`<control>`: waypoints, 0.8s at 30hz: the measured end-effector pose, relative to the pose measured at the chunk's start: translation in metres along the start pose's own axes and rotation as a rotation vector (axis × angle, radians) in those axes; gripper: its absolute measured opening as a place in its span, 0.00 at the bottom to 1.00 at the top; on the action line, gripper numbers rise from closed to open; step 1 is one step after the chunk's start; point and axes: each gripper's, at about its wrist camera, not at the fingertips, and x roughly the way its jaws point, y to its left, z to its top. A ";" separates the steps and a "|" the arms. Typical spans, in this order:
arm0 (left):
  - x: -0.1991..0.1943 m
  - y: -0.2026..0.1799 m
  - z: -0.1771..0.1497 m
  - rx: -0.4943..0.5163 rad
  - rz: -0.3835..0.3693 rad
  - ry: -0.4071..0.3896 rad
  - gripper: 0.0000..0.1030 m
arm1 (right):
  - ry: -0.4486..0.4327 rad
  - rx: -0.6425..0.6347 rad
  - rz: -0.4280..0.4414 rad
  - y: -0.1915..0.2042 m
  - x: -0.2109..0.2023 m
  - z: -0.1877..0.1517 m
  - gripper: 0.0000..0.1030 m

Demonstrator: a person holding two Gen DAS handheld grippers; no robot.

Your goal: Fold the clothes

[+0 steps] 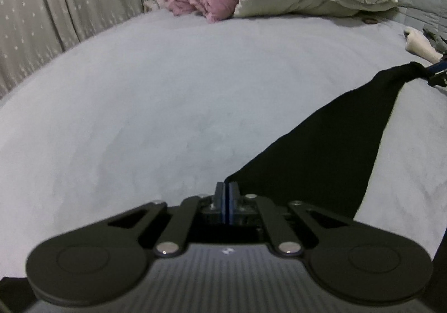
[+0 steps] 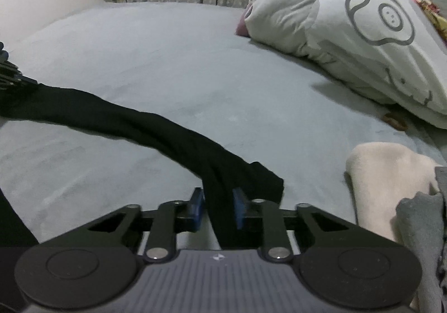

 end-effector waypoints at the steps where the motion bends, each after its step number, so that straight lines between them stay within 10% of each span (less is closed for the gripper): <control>1: -0.005 -0.001 -0.002 -0.010 0.006 -0.019 0.00 | -0.016 -0.011 -0.012 0.003 -0.004 -0.001 0.21; 17: -0.013 -0.002 -0.005 -0.044 0.015 -0.044 0.00 | 0.017 -0.091 -0.078 0.013 0.006 -0.009 0.21; 20: -0.012 -0.002 -0.007 -0.043 0.019 -0.040 0.00 | 0.023 -0.117 -0.120 0.014 0.007 -0.013 0.00; 24: -0.010 -0.003 -0.012 -0.065 0.053 -0.051 0.00 | -0.042 -0.128 -0.207 0.021 -0.009 -0.014 0.00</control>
